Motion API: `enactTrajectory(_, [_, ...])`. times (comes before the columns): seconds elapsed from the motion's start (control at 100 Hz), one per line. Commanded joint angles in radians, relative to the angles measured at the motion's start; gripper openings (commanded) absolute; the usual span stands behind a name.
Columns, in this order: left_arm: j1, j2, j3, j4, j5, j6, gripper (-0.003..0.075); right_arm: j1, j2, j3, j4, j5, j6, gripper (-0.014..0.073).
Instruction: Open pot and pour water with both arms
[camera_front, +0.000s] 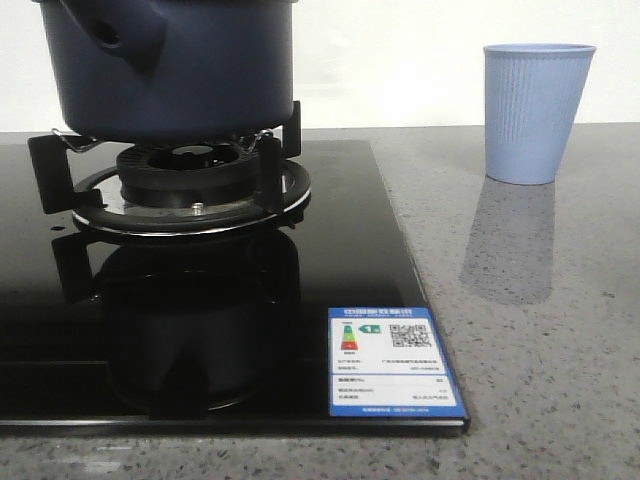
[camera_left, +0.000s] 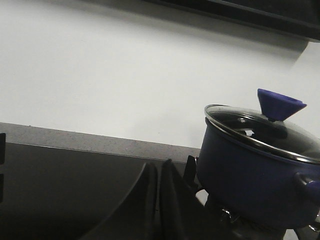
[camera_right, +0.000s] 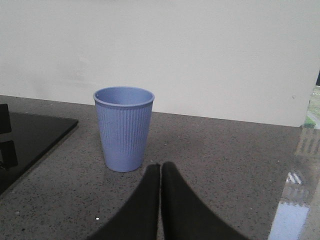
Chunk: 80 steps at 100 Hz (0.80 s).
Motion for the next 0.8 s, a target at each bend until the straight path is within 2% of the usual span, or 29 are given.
enactTrajectory(0.0, [0.003, 0.009, -0.029, -0.008, -0.062, -0.003, -0.0019, -0.005, 0.006, -0.027, 0.017, 0.017, 0.001, -0.0055])
enactTrajectory(0.54, [0.003, 0.009, -0.027, -0.004, -0.062, -0.003, -0.0019, -0.005, 0.006, -0.027, 0.017, 0.017, 0.001, -0.0055])
enactTrajectory(0.64, [0.003, 0.009, -0.025, 0.146, -0.04, -0.023, -0.0019, -0.005, 0.006, -0.027, 0.017, 0.017, 0.001, -0.0056])
enactTrajectory(0.74, [0.003, 0.002, -0.013, 0.448, 0.016, -0.207, -0.0019, -0.005, 0.006, -0.027, 0.017, 0.017, 0.001, -0.0056])
enactTrajectory(0.79, [0.003, -0.021, 0.015, 0.525, 0.016, -0.299, -0.0019, -0.005, 0.006, -0.027, 0.017, 0.017, 0.001, -0.0056])
